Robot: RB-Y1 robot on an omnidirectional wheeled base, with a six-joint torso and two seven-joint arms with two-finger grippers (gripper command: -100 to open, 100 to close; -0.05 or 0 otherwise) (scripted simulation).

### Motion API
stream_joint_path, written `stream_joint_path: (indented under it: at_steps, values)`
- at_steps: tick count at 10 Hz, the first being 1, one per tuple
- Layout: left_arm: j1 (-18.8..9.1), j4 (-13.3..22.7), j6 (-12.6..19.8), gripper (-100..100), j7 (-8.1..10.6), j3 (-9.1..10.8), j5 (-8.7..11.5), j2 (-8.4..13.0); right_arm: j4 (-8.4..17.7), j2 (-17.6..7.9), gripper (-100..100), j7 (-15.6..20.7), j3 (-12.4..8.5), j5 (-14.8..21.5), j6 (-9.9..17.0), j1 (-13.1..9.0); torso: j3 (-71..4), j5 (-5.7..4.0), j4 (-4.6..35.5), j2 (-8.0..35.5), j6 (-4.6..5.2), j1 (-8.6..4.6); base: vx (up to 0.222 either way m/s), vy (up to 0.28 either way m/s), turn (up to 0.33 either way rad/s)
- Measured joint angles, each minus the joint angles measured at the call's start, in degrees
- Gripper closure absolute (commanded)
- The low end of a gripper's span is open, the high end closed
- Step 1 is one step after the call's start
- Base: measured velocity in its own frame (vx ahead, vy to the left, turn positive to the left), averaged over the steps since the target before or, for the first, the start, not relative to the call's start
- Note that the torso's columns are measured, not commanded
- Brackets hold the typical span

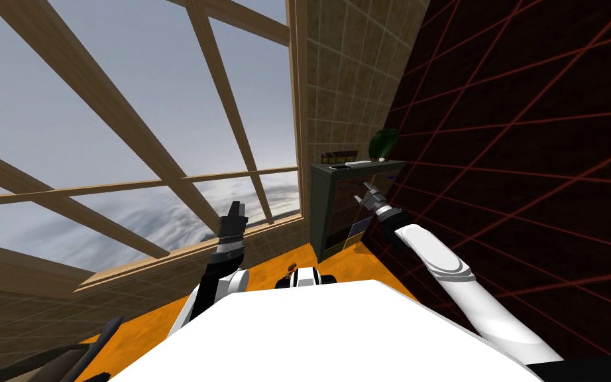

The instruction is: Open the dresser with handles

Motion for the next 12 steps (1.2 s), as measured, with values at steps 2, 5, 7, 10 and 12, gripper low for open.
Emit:
stream_joint_path:
  at_steps: [2,5,7,10,12]
  values:
    - [0.00,0.00,0.00,0,0.00,0.00,0.00,0.00,0.27,-0.82,-100,-0.28,-1.02,-1.31,-0.81,-0.25,-0.05,-0.01,-0.04,-0.08,-0.01,-0.01,0.015,0.012,-0.007]
    - [0.00,0.00,0.00,0,0.00,0.00,0.00,0.00,0.02,0.10,100,0.51,-0.32,-0.94,-0.38,0.06,0.00,-0.03,0.00,0.02,0.00,-0.08,-0.032,-0.010,-0.019]
    - [-0.02,0.00,0.00,0,0.00,0.00,0.00,0.00,-0.52,-0.54,100,0.08,-0.76,-1.43,-0.94,0.17,0.25,-0.04,0.11,0.41,0.01,-0.10,-0.175,-0.045,-0.077]
    - [-0.01,0.00,0.00,0,0.00,0.00,0.00,0.00,-1.06,-1.11,-100,-0.47,-1.03,-1.71,-1.42,0.30,-0.20,0.00,-0.10,-0.34,-0.03,0.06,-0.052,-0.022,-0.019]
    - [0.02,-0.01,-0.01,0,0.00,-0.01,0.00,-0.01,-0.56,-1.62,-100,-0.39,-1.55,-2.01,-1.70,0.11,-0.45,0.08,-0.23,-0.69,-0.04,0.27,0.152,0.092,0.006]
